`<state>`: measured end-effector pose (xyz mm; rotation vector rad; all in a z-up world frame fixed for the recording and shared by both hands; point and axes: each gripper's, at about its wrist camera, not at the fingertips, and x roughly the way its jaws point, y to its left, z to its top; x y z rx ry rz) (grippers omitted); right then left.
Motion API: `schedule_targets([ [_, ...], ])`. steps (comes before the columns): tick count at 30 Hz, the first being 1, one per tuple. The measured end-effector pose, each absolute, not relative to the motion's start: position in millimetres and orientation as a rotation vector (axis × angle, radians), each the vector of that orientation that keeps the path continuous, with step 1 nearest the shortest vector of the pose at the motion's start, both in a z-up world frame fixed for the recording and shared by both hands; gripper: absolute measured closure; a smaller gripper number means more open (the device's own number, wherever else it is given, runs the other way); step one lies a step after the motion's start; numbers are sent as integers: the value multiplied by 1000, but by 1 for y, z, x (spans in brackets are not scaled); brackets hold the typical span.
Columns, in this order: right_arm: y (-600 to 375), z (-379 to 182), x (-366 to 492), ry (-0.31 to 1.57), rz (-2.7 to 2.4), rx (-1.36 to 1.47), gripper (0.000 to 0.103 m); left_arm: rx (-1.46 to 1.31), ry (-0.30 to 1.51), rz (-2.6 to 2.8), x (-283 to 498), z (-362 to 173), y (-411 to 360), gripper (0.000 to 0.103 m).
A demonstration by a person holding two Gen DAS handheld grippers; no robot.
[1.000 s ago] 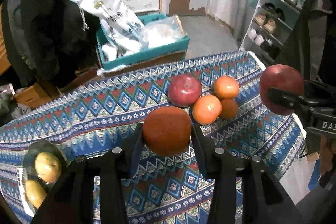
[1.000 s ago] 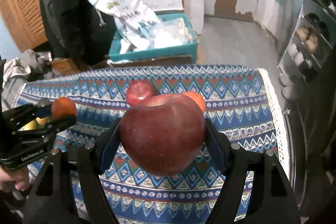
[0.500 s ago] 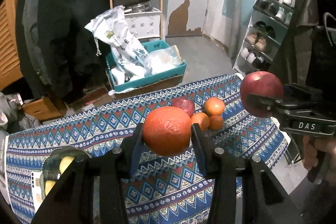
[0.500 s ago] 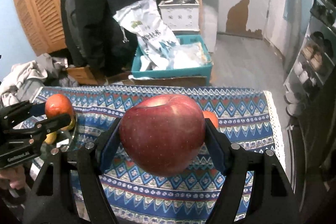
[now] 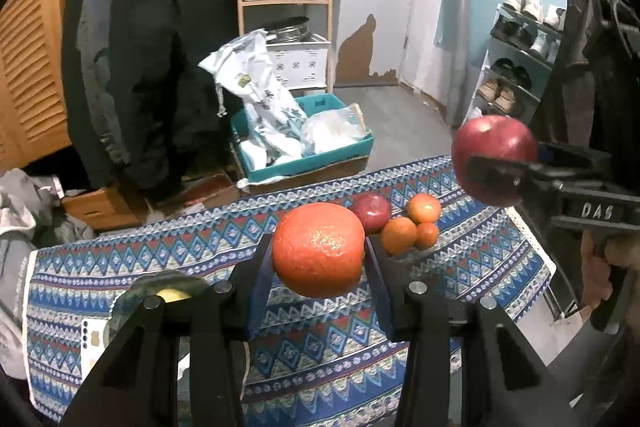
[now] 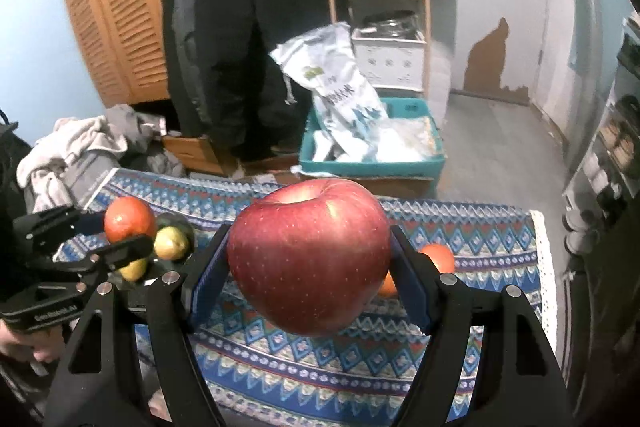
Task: Organize fruits
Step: 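Carry the red apple with the right gripper while the left carries the orange to the bowl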
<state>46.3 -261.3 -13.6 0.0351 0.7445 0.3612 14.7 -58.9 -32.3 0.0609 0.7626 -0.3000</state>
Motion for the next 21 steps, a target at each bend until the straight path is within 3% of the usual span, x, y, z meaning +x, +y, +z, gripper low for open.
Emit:
schedule_targets([
  [21, -163, -4, 57, 741, 540, -14, 28, -30, 760, -168, -1, -43, 27, 58],
])
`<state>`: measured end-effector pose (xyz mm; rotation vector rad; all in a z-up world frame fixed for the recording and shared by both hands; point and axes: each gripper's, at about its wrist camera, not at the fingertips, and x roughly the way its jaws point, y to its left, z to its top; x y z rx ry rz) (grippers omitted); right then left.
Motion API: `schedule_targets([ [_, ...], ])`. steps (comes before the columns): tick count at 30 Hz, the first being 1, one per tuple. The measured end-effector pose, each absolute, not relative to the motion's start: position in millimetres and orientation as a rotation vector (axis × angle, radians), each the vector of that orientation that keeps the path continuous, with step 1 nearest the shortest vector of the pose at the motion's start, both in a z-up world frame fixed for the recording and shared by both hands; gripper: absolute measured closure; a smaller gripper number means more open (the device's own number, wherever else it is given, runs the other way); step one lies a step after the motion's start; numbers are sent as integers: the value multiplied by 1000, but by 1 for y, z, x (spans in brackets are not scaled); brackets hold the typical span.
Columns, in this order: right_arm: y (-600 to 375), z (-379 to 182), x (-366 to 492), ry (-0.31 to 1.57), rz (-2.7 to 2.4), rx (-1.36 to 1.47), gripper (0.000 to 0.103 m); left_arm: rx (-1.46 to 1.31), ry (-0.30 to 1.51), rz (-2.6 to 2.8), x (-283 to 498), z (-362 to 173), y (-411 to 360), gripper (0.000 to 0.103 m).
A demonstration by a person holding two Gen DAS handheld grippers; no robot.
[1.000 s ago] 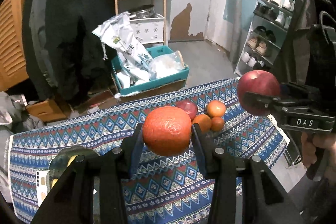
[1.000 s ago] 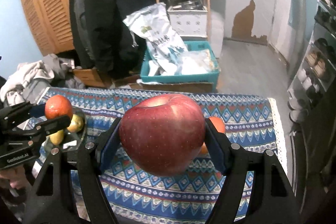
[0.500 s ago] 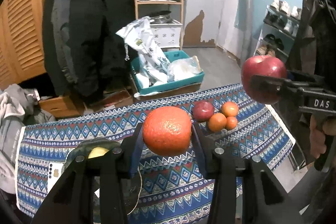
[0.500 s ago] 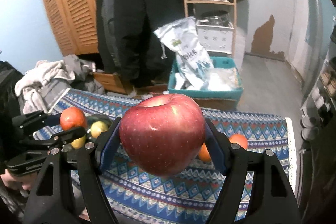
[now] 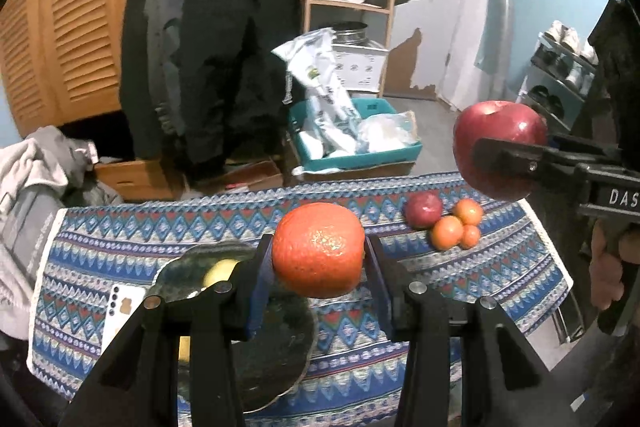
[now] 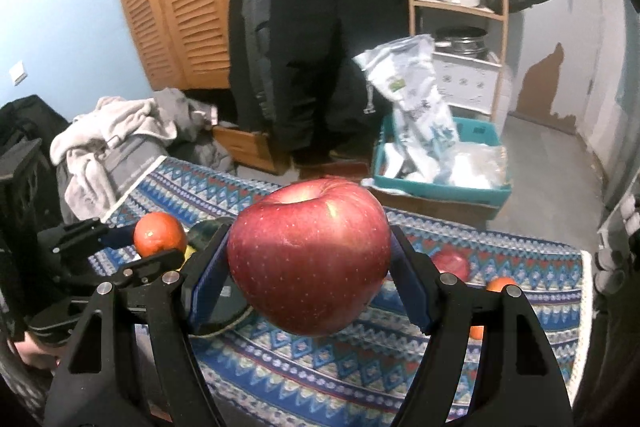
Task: Organize fruits
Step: 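Carry the red apple with the right gripper while the left carries the orange to the bowl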
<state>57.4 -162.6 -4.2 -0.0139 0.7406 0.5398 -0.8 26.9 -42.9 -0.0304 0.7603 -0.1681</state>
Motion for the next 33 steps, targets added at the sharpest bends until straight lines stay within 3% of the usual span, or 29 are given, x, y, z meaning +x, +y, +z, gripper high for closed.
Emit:
schedule_targets([
  [21, -39, -73, 95, 910, 670, -49, 28, -131, 932, 22, 4, -127, 131, 58],
  [33, 0, -122, 103, 1030, 699, -89, 28, -171, 1076, 52, 2, -181, 148, 58],
])
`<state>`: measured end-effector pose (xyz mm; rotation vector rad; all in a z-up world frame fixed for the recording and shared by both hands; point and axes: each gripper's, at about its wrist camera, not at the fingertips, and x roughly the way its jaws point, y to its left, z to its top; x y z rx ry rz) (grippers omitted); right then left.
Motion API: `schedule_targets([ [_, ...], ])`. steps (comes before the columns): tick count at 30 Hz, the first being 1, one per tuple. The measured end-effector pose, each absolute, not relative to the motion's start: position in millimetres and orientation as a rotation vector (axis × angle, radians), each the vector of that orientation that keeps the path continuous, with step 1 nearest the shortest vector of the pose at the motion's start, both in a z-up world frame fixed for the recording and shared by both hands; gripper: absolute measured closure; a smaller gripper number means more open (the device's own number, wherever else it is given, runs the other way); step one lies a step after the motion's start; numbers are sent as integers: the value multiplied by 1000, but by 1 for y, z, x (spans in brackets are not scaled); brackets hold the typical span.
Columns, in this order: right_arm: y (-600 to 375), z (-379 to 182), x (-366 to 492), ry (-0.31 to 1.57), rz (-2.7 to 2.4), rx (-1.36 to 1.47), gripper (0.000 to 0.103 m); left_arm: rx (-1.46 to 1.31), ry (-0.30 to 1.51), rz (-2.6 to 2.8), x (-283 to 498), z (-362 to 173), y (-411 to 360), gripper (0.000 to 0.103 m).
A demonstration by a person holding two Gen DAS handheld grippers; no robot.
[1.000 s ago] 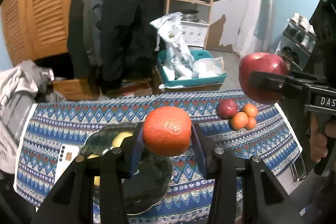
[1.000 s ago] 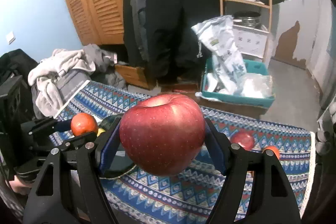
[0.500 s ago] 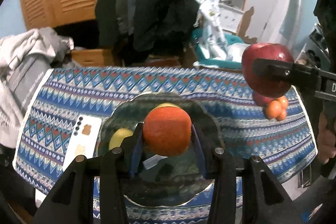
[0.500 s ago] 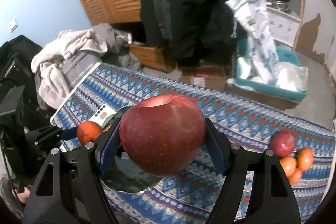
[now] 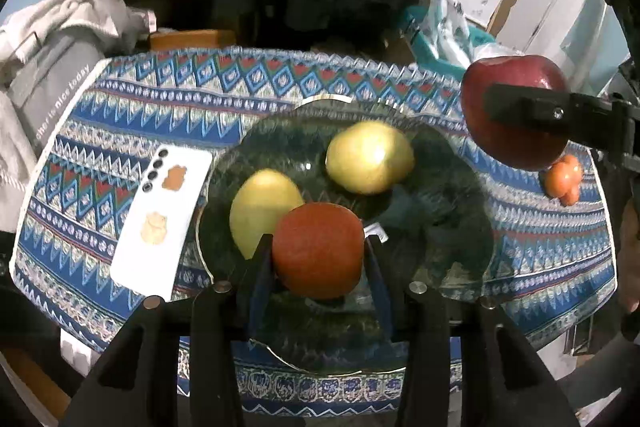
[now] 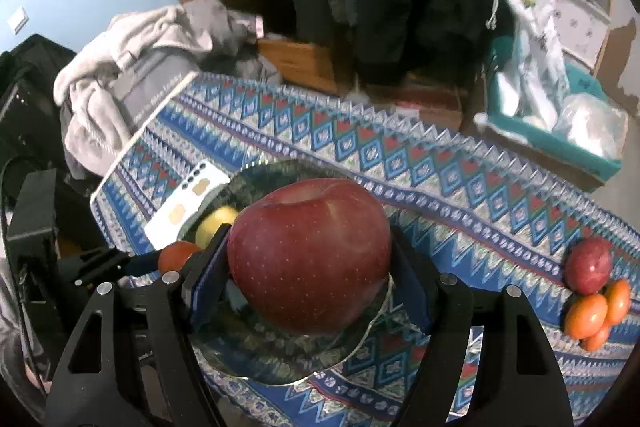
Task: Organize fruits
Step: 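Carry the red apple with the right gripper while the left carries the orange to the bowl, then lower the apple and orange into the glass bowl and open both grippers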
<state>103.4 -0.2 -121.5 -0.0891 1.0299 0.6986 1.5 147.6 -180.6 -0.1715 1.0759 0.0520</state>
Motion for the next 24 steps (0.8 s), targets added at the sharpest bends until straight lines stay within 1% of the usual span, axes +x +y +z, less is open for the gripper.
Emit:
schedule_targets([
  [12, 11, -167, 98, 1121, 703, -124, 28, -232, 1198, 72, 6, -215, 150, 58],
  [17, 12, -178, 98, 1146, 702, -129, 28, -227, 1206, 88, 7, -218, 150, 57],
  [19, 12, -180, 97, 1152, 702, -129, 28, -239, 1208, 85, 8, -218, 151, 55],
  [24, 15, -183, 98, 1161, 703, -130, 28, -240, 1186, 89, 6, -210, 153, 53],
])
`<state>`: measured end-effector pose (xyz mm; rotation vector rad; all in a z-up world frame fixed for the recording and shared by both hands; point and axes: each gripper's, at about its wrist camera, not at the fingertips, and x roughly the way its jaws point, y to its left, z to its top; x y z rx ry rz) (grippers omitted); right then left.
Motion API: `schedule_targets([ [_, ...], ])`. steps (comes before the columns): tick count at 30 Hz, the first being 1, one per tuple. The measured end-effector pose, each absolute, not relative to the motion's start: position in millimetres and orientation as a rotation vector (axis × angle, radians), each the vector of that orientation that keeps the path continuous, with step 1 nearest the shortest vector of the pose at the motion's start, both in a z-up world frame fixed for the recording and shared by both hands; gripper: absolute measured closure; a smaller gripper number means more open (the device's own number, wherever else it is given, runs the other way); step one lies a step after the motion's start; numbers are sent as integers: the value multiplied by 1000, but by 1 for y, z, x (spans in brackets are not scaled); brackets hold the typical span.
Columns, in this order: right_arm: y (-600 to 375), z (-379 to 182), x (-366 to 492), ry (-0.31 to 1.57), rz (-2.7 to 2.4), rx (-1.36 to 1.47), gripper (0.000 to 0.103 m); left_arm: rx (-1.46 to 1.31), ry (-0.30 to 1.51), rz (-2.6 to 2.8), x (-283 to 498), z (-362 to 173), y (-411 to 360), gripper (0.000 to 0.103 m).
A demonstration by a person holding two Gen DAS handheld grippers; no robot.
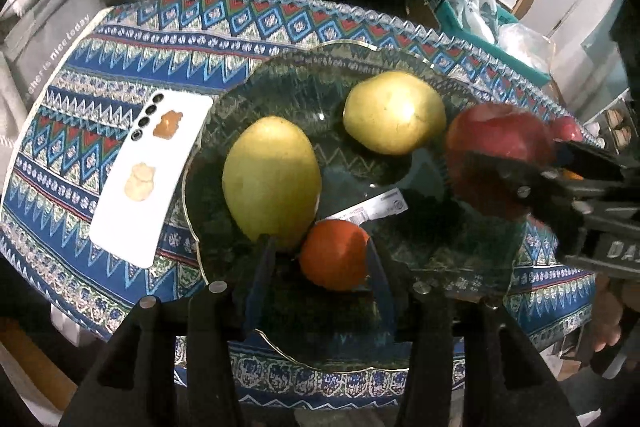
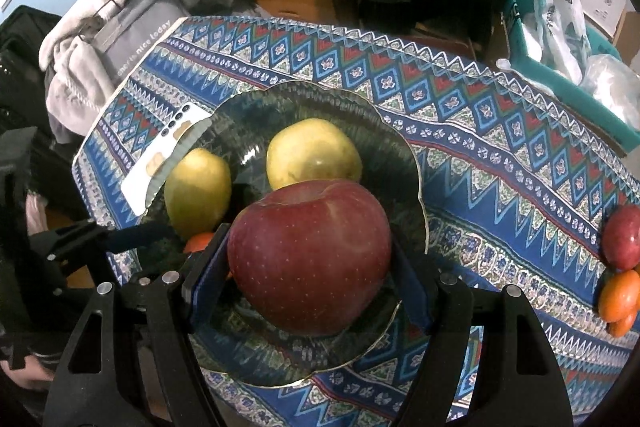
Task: Organize fruits
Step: 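Lower the apple and orange into the glass bowl and open both grippers, then withdraw both grippers from the bowl back toward the remaining fruit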
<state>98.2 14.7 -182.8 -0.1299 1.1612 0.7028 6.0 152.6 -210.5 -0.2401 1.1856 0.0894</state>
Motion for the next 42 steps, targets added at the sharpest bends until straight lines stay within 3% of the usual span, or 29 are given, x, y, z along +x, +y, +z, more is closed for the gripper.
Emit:
schedule_targets([
  [20, 20, -207, 96, 1227, 695, -145, 28, -253, 1162, 98, 4, -203, 156, 50],
  [30, -1, -156, 103, 1108, 646, -73, 28, -217, 1139, 86, 1, -192, 147, 49],
  [42, -44, -91, 93, 967, 561, -70, 25, -175, 1034, 22, 0, -143, 116, 37],
])
